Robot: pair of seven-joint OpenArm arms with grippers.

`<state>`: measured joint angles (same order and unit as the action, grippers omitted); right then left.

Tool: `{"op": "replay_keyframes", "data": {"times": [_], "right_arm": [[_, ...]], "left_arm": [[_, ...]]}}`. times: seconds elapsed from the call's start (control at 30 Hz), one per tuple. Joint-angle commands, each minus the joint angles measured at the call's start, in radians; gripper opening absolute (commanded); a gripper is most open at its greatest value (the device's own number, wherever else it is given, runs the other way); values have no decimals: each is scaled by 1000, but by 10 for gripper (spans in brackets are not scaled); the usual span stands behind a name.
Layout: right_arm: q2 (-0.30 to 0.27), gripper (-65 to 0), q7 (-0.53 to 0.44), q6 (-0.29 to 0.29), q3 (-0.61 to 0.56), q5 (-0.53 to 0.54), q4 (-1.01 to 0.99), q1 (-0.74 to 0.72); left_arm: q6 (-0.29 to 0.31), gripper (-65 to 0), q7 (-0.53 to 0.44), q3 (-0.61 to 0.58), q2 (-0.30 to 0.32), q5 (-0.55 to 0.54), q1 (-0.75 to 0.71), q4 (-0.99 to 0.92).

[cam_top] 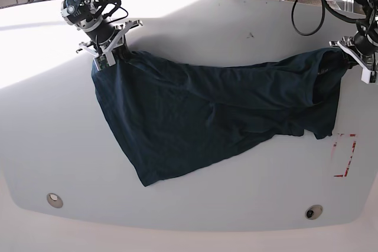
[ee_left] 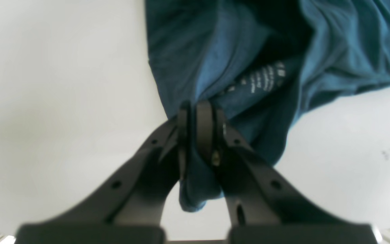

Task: Fold the T-shirt properly
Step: 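Lower the shirt onto the table, spreading it flat, then open the right gripper and release the shirt's edge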

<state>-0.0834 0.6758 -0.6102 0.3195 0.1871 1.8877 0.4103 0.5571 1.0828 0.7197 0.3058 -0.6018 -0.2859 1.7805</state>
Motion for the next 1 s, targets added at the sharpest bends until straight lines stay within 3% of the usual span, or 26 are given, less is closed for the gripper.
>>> {"op": "replay_keyframes", "data": {"times": [0.0, 0.1, 0.33, 0.4, 0.63, 0.97], "right_arm": [[-6, -634, -23, -1, 0, 12, -3, -3], [-6, -563, -23, 3, 0, 12, -14, -4], [24, -284, -23, 5, 3, 10, -14, -1], [29, -255, -23, 3, 3, 10, -12, 0], [46, -241, -23, -1, 0, 22, 39, 11], [101, -239, -23, -33, -56, 22, 108, 2]], "left_arm": [[28, -650, -19, 15, 16, -11, -5, 12], [53, -650, -19, 15, 16, -7, -9, 12], [103, -650, -19, 11, 6, 105, -2, 12], [123, -650, -19, 11, 2, 122, -2, 12], [141, -650, -19, 13, -20, 199, -2, 12], [141, -650, -19, 13, -20, 208, -2, 12]]}}
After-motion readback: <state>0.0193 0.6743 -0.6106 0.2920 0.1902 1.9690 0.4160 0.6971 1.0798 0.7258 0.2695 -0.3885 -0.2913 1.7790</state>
